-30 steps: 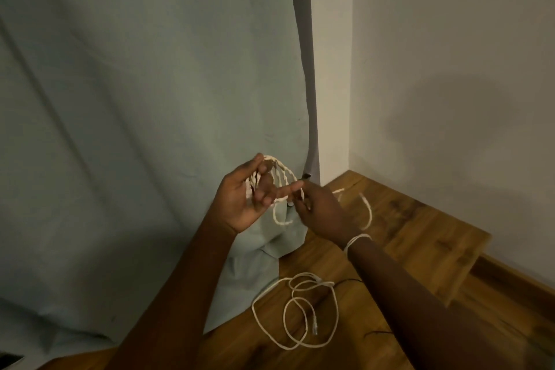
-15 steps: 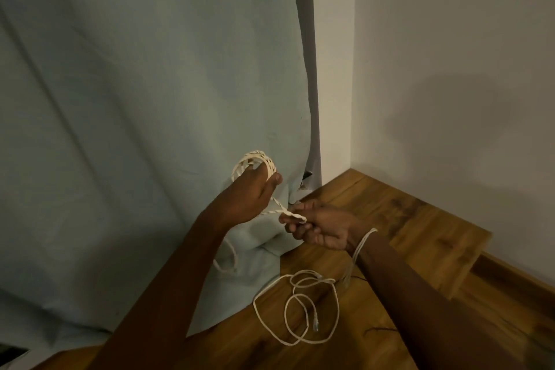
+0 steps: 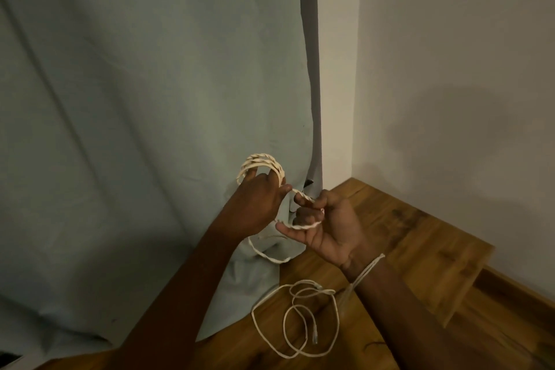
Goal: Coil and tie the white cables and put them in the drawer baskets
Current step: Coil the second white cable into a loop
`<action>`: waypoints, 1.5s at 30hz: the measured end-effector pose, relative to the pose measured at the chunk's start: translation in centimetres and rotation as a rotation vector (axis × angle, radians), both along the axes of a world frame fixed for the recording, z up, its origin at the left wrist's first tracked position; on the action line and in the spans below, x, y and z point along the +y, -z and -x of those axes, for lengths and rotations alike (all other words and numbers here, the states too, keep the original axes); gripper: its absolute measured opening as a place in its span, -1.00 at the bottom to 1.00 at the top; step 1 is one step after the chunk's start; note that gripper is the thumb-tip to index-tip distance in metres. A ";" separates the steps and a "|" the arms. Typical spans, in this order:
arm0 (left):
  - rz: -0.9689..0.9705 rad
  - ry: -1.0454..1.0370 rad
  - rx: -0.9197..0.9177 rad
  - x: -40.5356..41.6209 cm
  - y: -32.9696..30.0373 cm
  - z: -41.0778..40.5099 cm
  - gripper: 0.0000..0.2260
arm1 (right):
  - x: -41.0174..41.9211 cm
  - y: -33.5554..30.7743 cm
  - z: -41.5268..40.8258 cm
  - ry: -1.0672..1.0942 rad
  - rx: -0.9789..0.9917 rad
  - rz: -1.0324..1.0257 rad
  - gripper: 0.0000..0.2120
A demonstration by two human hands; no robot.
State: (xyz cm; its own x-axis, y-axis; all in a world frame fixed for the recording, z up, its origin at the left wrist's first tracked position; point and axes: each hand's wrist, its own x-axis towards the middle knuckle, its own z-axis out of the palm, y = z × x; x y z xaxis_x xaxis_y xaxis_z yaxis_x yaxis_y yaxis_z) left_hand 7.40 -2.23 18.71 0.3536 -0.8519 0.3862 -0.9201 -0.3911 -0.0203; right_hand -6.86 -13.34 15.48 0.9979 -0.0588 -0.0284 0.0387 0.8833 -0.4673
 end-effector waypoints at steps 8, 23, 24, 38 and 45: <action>0.107 0.106 0.696 2.7 -0.9 -1.5 -0.51 | -5.4 -2.6 1.5 0.575 0.095 1.812 -0.82; 0.592 0.936 1.798 1.8 -4.3 4.3 -0.63 | 0.0 -0.7 -3.2 0.381 -0.117 1.670 -0.70; 0.604 0.868 1.698 1.9 -4.5 3.9 -0.58 | 0.4 -0.6 -3.1 0.331 -0.143 1.642 -0.69; 0.175 0.139 1.068 4.7 0.0 -0.2 -0.62 | -5.1 -5.4 0.8 0.428 -0.210 2.044 -0.84; 0.399 0.695 2.124 3.4 -1.2 3.3 -0.65 | -4.1 -2.9 -2.3 0.572 -0.179 1.467 -0.79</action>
